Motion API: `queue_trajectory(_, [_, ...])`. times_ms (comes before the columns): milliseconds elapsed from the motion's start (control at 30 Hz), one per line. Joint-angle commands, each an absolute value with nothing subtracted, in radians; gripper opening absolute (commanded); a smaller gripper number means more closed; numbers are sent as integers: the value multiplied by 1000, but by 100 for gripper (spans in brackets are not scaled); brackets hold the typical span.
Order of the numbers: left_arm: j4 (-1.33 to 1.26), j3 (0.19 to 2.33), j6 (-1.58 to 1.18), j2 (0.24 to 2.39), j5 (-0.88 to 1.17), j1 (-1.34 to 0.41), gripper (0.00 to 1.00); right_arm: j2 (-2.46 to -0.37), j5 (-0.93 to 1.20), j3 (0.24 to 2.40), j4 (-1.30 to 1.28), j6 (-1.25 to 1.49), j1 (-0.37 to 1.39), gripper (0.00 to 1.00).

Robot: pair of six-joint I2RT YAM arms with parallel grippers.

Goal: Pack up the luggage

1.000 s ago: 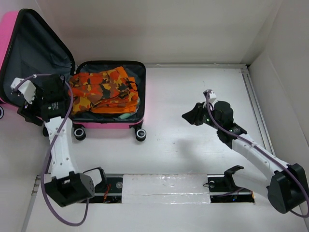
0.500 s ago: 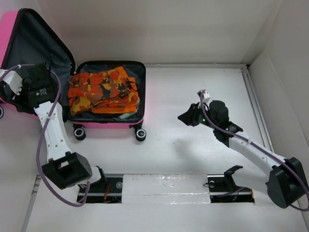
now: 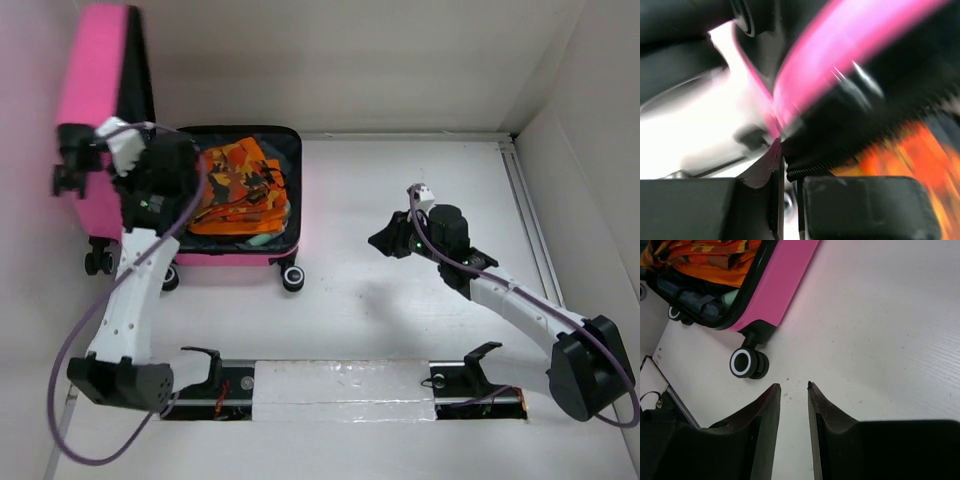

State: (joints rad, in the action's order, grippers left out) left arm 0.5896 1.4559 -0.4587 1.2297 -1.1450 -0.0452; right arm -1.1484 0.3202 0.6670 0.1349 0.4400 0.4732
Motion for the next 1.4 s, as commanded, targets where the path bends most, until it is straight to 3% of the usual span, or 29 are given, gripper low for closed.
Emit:
queue_trajectory(0, [622, 1421, -545, 1092, -1112, -325, 0, -1169, 299, 709, 161, 428, 466, 35])
queue_trajectory(67, [601, 1372, -516, 1057, -1024, -394, 0, -1193, 299, 709, 161, 428, 466, 36])
queue_trajectory(133, [516, 1293, -426, 1013, -805, -475, 0, -1212, 299, 718, 161, 437, 466, 36])
queue_trajectory(300, [475, 1227, -212, 1012, -207, -538, 75, -1275, 276, 738, 161, 437, 466, 36])
queue_trajectory(367, [504, 1218, -114, 1012, 16, -538, 90, -1284, 265, 738, 161, 437, 466, 36])
queue_trajectory(400, [520, 1209, -88, 1012, 103, -538, 90, -1284, 265, 738, 161, 437, 466, 36])
queue_trajectory(433, [543, 1209, -66, 1012, 277, -538, 100, -1284, 255, 738, 161, 437, 466, 36])
queue_trajectory(533, [627, 1252, -25, 1046, 473, -538, 100, -1302, 245, 749, 161, 446, 466, 36])
queue_trajectory(667, [432, 1316, -73, 999, 470, -538, 100, -1302, 212, 749, 161, 446, 476, 32])
queue_trajectory(767, [295, 1393, -179, 1018, 98, -538, 100, -1302, 192, 738, 161, 446, 476, 10])
queue_trajectory(800, [295, 1458, -196, 1072, -116, -503, 95, -1302, 192, 738, 161, 446, 476, 3])
queue_trajectory(833, [304, 1501, -236, 1112, -200, -474, 80, -1302, 192, 738, 161, 446, 485, 0])
queue_trajectory(867, [319, 1549, -248, 1156, -260, -439, 50, -1302, 181, 738, 161, 436, 494, 0])
queue_trajectory(933, [351, 1678, -281, 1294, -350, -300, 25, -1302, 181, 748, 161, 436, 494, 0])
queue_trajectory(1000, [394, 1753, -371, 1386, -298, -169, 3, -1302, 169, 770, 161, 445, 494, 0])
queue_trajectory(1133, [442, 1937, -419, 1638, -226, 117, 0, -1362, 135, 866, 149, 445, 494, 0])
queue_trajectory(1367, [479, 2019, -449, 1885, -189, 383, 0, -1560, 144, 1067, 138, 454, 494, 0])
